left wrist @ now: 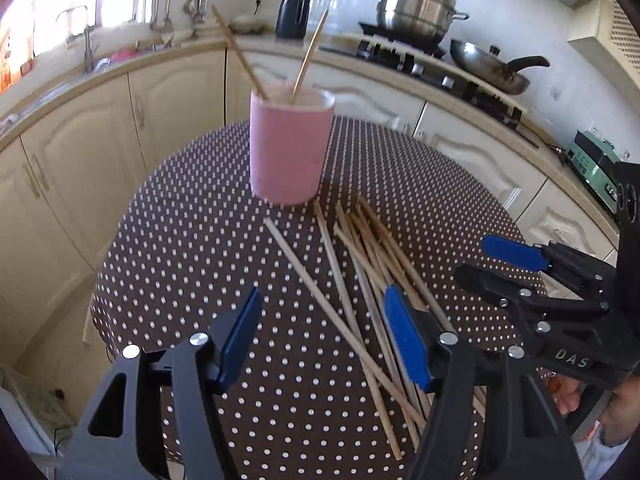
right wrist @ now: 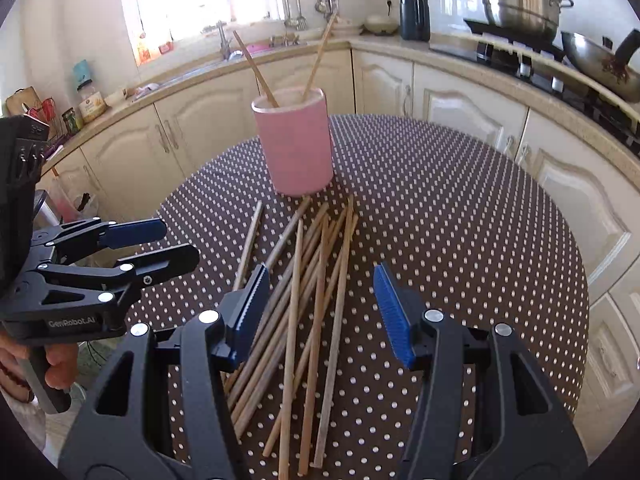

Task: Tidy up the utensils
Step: 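Withdraw both grippers from the cup back toward the chopstick pile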

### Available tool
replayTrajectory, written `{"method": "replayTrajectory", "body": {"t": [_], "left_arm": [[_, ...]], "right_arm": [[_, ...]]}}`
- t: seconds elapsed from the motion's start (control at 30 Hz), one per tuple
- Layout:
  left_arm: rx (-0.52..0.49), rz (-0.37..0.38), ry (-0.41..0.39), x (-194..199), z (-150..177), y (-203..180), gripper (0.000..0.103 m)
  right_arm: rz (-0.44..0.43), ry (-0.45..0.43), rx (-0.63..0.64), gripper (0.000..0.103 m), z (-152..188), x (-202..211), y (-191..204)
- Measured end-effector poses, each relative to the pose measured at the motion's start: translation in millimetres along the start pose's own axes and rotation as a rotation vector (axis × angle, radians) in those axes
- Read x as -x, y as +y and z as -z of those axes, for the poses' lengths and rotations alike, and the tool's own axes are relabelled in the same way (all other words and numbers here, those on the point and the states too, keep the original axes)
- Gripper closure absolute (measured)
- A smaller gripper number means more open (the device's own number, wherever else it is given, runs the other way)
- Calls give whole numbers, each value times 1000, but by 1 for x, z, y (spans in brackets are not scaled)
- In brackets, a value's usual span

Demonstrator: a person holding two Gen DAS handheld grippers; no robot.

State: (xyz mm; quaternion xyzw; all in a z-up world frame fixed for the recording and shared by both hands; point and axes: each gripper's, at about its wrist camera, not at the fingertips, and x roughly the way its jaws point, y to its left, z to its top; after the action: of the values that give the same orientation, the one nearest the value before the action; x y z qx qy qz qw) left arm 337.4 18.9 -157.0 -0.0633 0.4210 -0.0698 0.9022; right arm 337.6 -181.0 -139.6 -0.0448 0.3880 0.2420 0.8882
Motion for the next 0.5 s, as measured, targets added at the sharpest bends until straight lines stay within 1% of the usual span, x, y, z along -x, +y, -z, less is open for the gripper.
{"method": "replayTrajectory", "body": {"t": [0.03,0.13,0.23,0.37,0.47,0.5], "left_arm": [[11,3,25,-5,1,2,40],[47,2,67,-15,3,9,40],[82,15,102,-25,7,14,40],[95,19,130,-36,8,14,40],[89,-9,163,-46,8,13,40],[104,-13,167,-50,8,15,40]], "right_arm": [[1,12,-6,49,1,-1,-2],[2,44,-33,49,5,-5,-10],[2,69,-51,49,8,-9,-17],[-5,96,-73,49,11,-14,-24],[-12,115,-79,49,13,-19,-26],[-14,121,-76,49,14,-21,-26]]}}
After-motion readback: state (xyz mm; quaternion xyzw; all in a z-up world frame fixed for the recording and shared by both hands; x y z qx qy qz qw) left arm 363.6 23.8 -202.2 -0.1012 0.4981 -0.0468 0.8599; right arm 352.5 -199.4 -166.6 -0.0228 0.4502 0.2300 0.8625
